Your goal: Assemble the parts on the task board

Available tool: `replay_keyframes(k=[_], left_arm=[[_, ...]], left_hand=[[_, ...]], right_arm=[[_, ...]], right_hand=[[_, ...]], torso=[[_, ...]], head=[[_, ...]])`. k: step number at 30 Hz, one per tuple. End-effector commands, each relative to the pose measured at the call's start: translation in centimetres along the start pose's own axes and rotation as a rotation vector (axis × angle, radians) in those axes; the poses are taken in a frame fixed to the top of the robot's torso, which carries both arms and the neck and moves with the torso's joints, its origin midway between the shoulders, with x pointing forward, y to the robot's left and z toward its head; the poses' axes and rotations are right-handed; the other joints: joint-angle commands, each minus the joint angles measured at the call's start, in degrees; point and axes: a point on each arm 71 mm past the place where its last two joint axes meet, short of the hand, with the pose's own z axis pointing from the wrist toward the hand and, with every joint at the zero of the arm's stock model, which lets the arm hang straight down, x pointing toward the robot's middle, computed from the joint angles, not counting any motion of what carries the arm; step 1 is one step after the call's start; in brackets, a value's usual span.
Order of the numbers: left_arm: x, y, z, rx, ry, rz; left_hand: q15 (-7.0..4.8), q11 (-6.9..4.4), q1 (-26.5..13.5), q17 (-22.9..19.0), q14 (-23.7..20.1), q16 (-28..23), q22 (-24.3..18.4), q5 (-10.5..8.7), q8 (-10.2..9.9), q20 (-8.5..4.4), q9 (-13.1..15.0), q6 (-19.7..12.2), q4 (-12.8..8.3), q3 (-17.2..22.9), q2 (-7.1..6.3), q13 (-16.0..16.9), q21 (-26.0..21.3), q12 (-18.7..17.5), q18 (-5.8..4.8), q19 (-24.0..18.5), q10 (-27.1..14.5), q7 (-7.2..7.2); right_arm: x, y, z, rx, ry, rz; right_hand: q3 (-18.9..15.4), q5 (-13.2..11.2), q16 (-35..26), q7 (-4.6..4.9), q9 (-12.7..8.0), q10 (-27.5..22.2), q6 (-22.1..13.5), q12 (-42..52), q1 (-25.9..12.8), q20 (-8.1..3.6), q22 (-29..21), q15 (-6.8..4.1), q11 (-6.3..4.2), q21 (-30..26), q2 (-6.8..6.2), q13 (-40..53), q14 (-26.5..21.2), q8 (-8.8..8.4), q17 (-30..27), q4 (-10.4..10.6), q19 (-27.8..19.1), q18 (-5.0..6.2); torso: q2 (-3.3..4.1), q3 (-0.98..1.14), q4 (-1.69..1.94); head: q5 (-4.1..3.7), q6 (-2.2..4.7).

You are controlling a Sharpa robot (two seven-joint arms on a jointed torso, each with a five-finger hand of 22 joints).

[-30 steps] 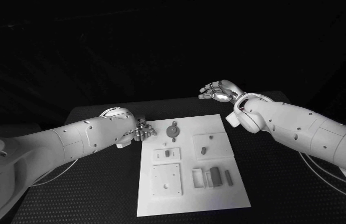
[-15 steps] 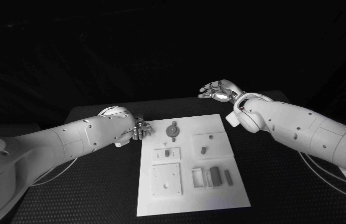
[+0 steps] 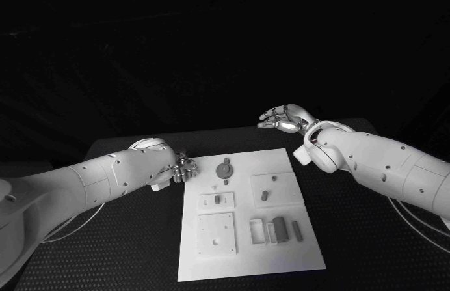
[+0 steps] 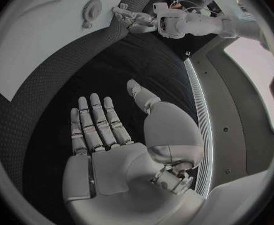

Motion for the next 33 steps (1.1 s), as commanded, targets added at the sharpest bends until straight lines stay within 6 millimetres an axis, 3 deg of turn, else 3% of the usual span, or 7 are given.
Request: replay_keyframes(k=[1,6,12,21,33], left_arm=[[0.39,-0.41,0.03,0.033,0.049,-0.046],[0.37,-0.37,0.04,0.035,0.05,-0.049],[0.31,-0.29,0.07,0.033,0.047,-0.05],[0.1,-0.15,0.13,0.037,0.036,-0.062],[0.05,0.25,0.07,0.039,0.049,-0.11]], left_hand=[[0.17,0.13,1.0,-0.3,-0.5,0.4,0.1,-0.22,0.2,0.11,0.0,0.0,0.4,2.2,-0.91,-0.1,-0.3,0.2,-0.13,0.1,0.2,0.18],[0.2,0.17,2.1,-0.5,-0.7,0.6,0.4,-0.22,0.4,0.14,0.0,-0.1,0.1,3.2,-1.37,-0.1,-0.3,0.3,-0.18,0.1,0.1,0.21],[0.18,0.14,3.2,-0.6,-0.7,1.0,0.6,-0.22,0.6,0.12,0.1,0.0,-0.2,4.1,-0.82,-0.1,-0.2,0.5,-0.2,0.1,0.2,0.18],[-0.06,-0.42,4.3,-0.8,-0.3,1.8,1.1,-0.22,1.6,-0.03,0.5,1.2,-0.4,5.1,2.06,0.0,0.0,1.2,-0.26,0.5,1.4,-0.51],[-0.13,-0.96,3.9,-1.1,-0.3,2.4,1.5,-0.22,2.1,-0.15,0.5,2.5,-0.6,5.5,3.65,0.0,-0.1,1.5,-0.35,0.5,2.7,-1.1]], right_arm=[[0.23,0.14,0.03,-0.012,0.018,-0.002],[0.24,0.14,0.03,-0.011,0.019,-0.002],[0.24,0.12,0.02,-0.011,0.018,-0.002],[0.39,-0.02,0.01,-0.008,0.021,0.0],[0.39,-0.09,-0.01,-0.006,0.021,0.0]], right_hand=[[-0.3,-0.3,-0.3,2.7,-0.1,-0.1,-0.4,-0.2,0.2,-0.2,0.1,0.17,0.08,-0.2,-0.34,-0.1,-0.4,0.27,0.1,0.1,-0.3,-0.79],[-0.3,-0.3,-0.3,2.7,-0.1,-0.1,-0.4,-0.2,0.1,-0.2,0.1,0.17,0.08,-0.2,-0.32,-0.1,-0.4,0.27,0.1,0.2,-0.3,-0.79],[-0.3,-0.3,-0.3,2.7,-0.1,-0.1,-0.4,-0.2,0.1,-0.2,0.1,0.17,0.08,-0.2,-0.32,-0.1,-0.4,0.29,0.1,0.2,-0.3,-0.8],[-0.3,-0.3,-0.3,2.7,-0.1,-0.1,-0.4,-0.2,0.1,-0.2,0.2,0.17,0.08,-0.3,-0.31,-0.1,-0.4,0.3,0.1,0.2,-0.3,-0.8],[-0.3,-0.3,-0.4,2.7,-0.2,-0.1,-0.4,-0.2,0.1,-0.21,0.2,0.17,0.07,-0.3,-0.31,-0.1,-0.4,0.32,0.1,0.2,-0.3,-0.8]], torso=[[0.02,0.01,-0.01],[0.0,0.0,0.0],[0.01,-0.02,0.02],[0.01,0.0,0.03],[0.0,0.03,-0.04]], head=[[0.01,-0.02],[-0.01,-0.08],[-0.02,-0.08],[0.0,-0.15],[0.04,-0.19]])
